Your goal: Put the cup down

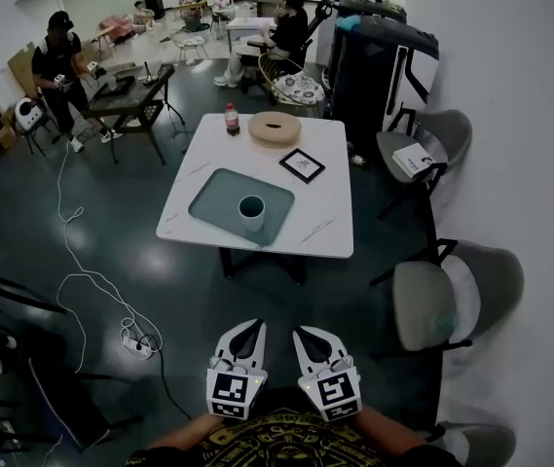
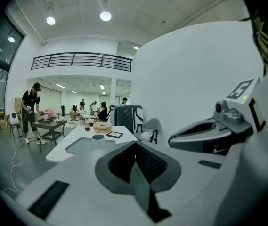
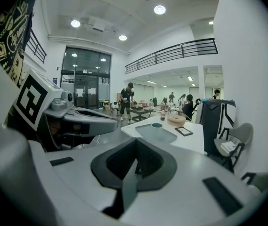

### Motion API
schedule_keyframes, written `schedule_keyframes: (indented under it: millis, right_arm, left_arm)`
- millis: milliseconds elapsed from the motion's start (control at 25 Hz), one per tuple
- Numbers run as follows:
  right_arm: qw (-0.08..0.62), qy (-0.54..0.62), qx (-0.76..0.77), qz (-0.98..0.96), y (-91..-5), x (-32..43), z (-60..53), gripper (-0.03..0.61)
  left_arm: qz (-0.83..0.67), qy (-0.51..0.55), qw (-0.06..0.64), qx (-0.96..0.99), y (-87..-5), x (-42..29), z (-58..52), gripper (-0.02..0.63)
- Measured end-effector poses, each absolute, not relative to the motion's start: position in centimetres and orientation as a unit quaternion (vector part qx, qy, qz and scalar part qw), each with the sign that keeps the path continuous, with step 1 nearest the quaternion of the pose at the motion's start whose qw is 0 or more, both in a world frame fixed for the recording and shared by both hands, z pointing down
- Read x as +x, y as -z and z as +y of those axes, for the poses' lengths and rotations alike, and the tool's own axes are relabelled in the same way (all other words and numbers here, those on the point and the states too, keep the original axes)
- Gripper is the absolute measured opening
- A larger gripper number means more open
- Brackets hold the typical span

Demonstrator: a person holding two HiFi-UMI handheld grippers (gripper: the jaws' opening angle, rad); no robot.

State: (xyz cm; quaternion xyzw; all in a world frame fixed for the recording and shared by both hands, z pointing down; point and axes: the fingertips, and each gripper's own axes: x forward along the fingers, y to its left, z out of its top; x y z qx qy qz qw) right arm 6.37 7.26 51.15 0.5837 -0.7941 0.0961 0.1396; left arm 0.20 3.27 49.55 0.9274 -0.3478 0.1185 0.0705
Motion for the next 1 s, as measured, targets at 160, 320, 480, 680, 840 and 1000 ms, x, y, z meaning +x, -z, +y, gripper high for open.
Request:
schedule_keyframes:
  millis: [160, 320, 480, 680, 840, 1000]
  right_arm:
    - [0.142, -0.096, 0.582, -0.795, -51.2, 7.0, 7.5, 0.006]
    - [0.147, -0.102, 0.581, -0.794, -51.1, 7.7, 7.7, 0.006]
    - [0.147, -0.103, 0.580, -0.795, -51.2, 7.9, 7.6, 0.005]
    - [0.149, -0.102, 0.581, -0.794, -51.4, 7.8, 7.5, 0.006]
    - [0.149, -0.101, 0.583, -0.792, -51.5, 7.8, 7.6, 0.005]
    - [0.148, -0.099, 0.587, -0.790, -51.4, 7.6, 7.5, 0.005]
  left_arm:
    - [-0.351, -0.118, 0.073, 0.926, -49.7, 0.9, 3.5, 0.011]
    - [-0.351, -0.118, 0.076, 0.926, -49.7, 1.5, 3.6, 0.011]
    - [-0.356, -0.118, 0.079, 0.924, -50.0, 1.6, 3.6, 0.011]
    - [-0.359, -0.117, 0.081, 0.922, -50.1, 1.2, 3.5, 0.011]
    - [-0.359, -0.115, 0.082, 0.923, -50.2, 1.0, 3.6, 0.011]
    - [-0.357, -0.114, 0.081, 0.924, -50.1, 0.8, 3.4, 0.011]
